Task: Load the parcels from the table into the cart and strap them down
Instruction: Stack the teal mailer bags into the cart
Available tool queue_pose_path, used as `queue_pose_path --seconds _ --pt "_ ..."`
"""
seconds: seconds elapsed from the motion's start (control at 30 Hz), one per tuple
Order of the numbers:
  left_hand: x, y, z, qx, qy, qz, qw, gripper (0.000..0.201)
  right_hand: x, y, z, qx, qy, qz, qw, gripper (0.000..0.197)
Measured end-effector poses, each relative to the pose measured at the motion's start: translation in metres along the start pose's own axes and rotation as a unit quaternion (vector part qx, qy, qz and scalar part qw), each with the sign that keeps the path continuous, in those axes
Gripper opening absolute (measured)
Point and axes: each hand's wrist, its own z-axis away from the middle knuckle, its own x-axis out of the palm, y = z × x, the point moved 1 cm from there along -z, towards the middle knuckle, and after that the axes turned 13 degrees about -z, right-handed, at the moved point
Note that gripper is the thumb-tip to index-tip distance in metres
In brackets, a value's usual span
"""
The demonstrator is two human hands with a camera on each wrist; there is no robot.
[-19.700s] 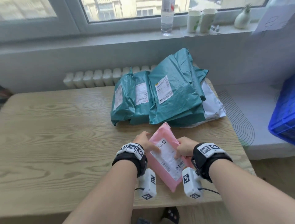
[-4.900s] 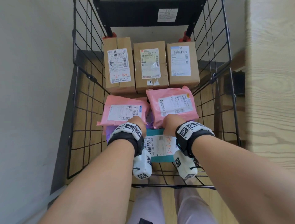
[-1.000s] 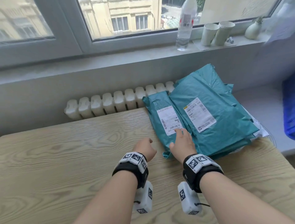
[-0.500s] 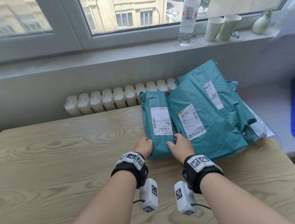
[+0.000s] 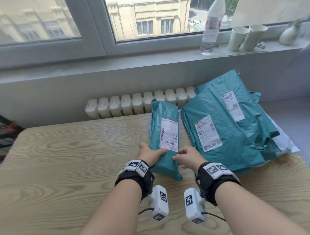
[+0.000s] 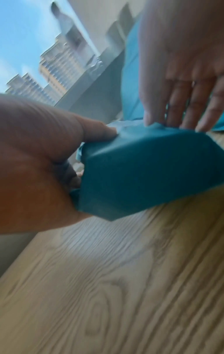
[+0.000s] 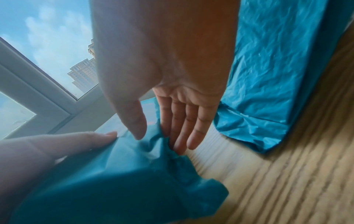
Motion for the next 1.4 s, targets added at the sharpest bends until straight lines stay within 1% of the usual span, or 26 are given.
queue_pose_path --seconds 0.03,0.1,0.13,0.2,0.27,0.3,0.33,0.4,0.5,0.53,0.6,0.63,0.67,0.73,0.77,0.87,0.9,0.97,1.07,1.17,1.2,1.27,1.3,1.37,1.4 --pt "-0.004 0.0 0.004 0.002 -0.002 0.011 1.0 0.076 0.002 -0.003 0.002 0.0 -0.002 -0.006 1.0 0.013" --pt "-0.012 -0.001 0.009 0.0 -0.011 0.028 1.0 0.087 0.005 -0.01 0.006 -0.005 0.002 -0.02 1.0 0.024" --pt "-0.016 -0.001 0.013 0.001 -0.018 0.039 0.999 0.083 0.007 -0.014 0.009 -0.009 0.005 -0.03 0.999 0.035" --pt "-0.024 -0.002 0.019 0.021 -0.037 0.056 0.998 0.062 0.009 -0.023 0.015 -0.016 0.014 -0.061 0.998 0.057" --pt "-0.034 -0.003 0.028 0.036 -0.059 0.072 0.995 0.053 0.011 -0.03 0.02 -0.02 0.014 -0.108 0.994 0.072" --pt "-0.039 -0.003 0.034 0.042 -0.067 0.082 0.993 0.051 0.011 -0.033 0.024 -0.021 0.009 -0.133 0.991 0.072" --pt "-0.045 -0.003 0.04 0.045 -0.076 0.09 0.992 0.049 0.013 -0.035 0.027 -0.021 0.002 -0.155 0.988 0.066" --pt "-0.058 -0.007 0.052 0.046 -0.093 0.1 0.99 0.045 0.018 -0.04 0.034 -0.025 -0.01 -0.193 0.981 0.049" --pt "-0.078 -0.015 0.069 0.029 -0.098 0.105 0.989 0.037 0.032 -0.048 0.044 -0.035 -0.019 -0.255 0.966 0.036" --pt "-0.084 -0.018 0.074 0.025 -0.096 0.105 0.989 0.04 0.038 -0.05 0.046 -0.038 -0.023 -0.275 0.96 0.032" --pt "-0.094 -0.028 0.079 0.019 -0.085 0.105 0.991 0.057 0.052 -0.052 0.054 -0.036 -0.036 -0.309 0.95 0.025" --pt "-0.098 -0.034 0.082 0.017 -0.082 0.1 0.991 0.062 0.059 -0.052 0.057 -0.034 -0.041 -0.32 0.946 0.023" --pt "-0.103 -0.041 0.084 0.013 -0.077 0.096 0.992 0.06 0.068 -0.051 0.061 -0.033 -0.046 -0.329 0.943 0.023" --pt "-0.114 -0.057 0.09 0.002 -0.061 0.091 0.994 0.049 0.085 -0.049 0.07 -0.033 -0.051 -0.338 0.939 0.023" --pt "-0.12 -0.066 0.092 -0.003 -0.051 0.087 0.995 0.05 0.093 -0.05 0.075 -0.033 -0.055 -0.338 0.939 0.023" --pt "-0.138 -0.09 0.098 -0.007 -0.018 0.078 0.997 0.068 0.118 -0.052 0.091 -0.041 -0.06 -0.331 0.941 0.023" --pt "-0.143 -0.099 0.099 -0.009 -0.01 0.077 0.997 0.071 0.126 -0.053 0.096 -0.044 -0.061 -0.328 0.942 0.024" --pt "-0.156 -0.116 0.106 -0.008 0.003 0.075 0.997 0.07 0.144 -0.055 0.106 -0.046 -0.067 -0.321 0.944 0.028" --pt "-0.176 -0.141 0.122 -0.005 0.015 0.07 0.997 0.054 0.174 -0.055 0.121 -0.044 -0.085 -0.304 0.948 0.029" --pt "-0.196 -0.169 0.142 -0.002 0.034 0.059 0.998 0.05 0.206 -0.053 0.137 -0.044 -0.094 -0.287 0.952 0.031" --pt "-0.203 -0.178 0.149 0.004 0.038 0.05 0.998 0.045 0.217 -0.053 0.142 -0.044 -0.094 -0.284 0.953 0.033" --pt "-0.216 -0.2 0.156 0.005 0.062 0.055 0.997 0.023 0.237 -0.052 0.152 -0.042 -0.091 -0.281 0.954 0.037" --pt "-0.223 -0.213 0.157 0.005 0.074 0.068 0.995 0.015 0.248 -0.052 0.156 -0.041 -0.09 -0.281 0.955 0.038" --pt "-0.237 -0.24 0.158 -0.001 0.097 0.087 0.992 0.015 0.269 -0.053 0.164 -0.037 -0.086 -0.284 0.954 0.041" --pt "-0.244 -0.253 0.158 -0.005 0.104 0.092 0.99 0.021 0.28 -0.054 0.168 -0.035 -0.083 -0.287 0.954 0.041"
